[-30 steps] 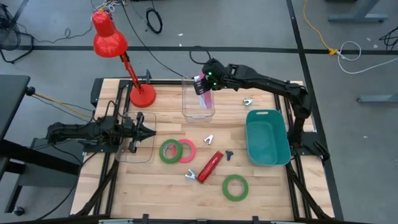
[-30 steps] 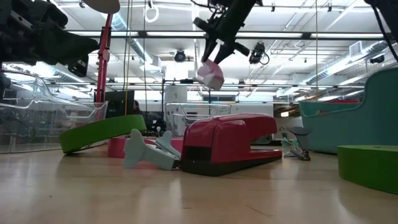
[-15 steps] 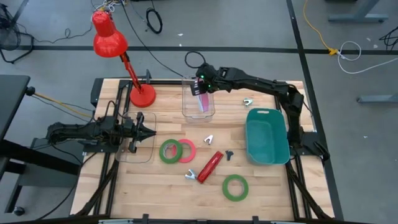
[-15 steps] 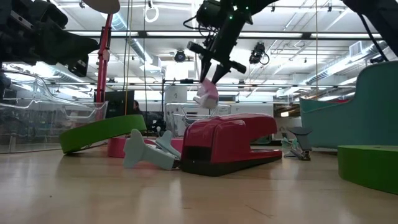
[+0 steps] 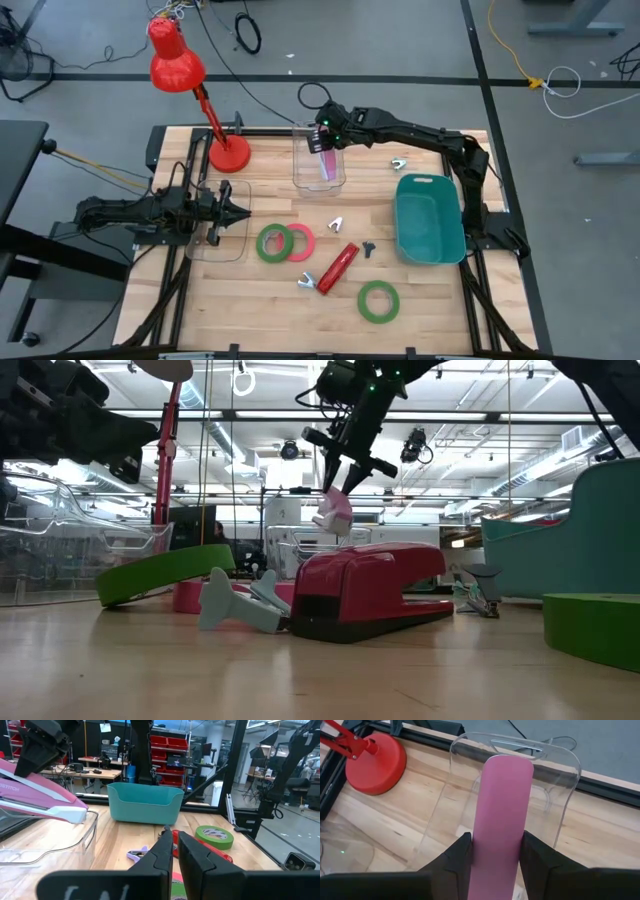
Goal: Pick and place Stapler, Stapler remover, tape
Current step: Put the pink stapler into the right transparent bin, then put the red stapler into the right transparent bin
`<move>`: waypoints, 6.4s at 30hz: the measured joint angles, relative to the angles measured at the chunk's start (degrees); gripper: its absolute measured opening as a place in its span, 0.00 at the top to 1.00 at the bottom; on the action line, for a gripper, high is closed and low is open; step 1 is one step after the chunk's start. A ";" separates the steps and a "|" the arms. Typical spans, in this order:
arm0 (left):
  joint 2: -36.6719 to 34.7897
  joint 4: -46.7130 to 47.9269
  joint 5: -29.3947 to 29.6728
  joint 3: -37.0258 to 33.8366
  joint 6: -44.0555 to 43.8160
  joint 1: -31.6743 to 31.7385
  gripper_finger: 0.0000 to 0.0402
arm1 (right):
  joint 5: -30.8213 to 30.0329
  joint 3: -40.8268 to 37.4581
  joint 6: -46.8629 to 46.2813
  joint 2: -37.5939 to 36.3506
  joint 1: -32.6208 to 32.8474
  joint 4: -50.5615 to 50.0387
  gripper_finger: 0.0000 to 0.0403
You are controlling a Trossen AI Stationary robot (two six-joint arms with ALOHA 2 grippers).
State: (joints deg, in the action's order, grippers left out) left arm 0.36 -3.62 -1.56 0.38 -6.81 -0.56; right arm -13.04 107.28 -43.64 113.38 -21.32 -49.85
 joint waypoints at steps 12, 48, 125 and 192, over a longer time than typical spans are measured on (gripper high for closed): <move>0.00 0.02 0.00 0.00 -0.01 -0.01 0.93 | 0.13 -0.02 -0.48 0.99 -0.02 -1.51 0.68; -0.01 0.01 0.00 0.00 -0.01 -0.01 0.93 | 2.16 -0.11 6.60 -5.27 0.46 -1.56 0.68; -0.02 0.02 0.00 0.00 -0.02 0.00 0.93 | 6.07 -7.93 -8.41 5.45 -4.52 2.54 0.68; -0.01 0.00 0.01 -0.01 -0.02 -0.02 0.93 | 13.53 -7.87 34.51 -10.19 16.23 1.52 0.47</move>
State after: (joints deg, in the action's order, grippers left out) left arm 0.35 -3.62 -1.55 0.37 -6.83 -0.58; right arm 0.49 99.42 -9.13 103.20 -5.09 -48.33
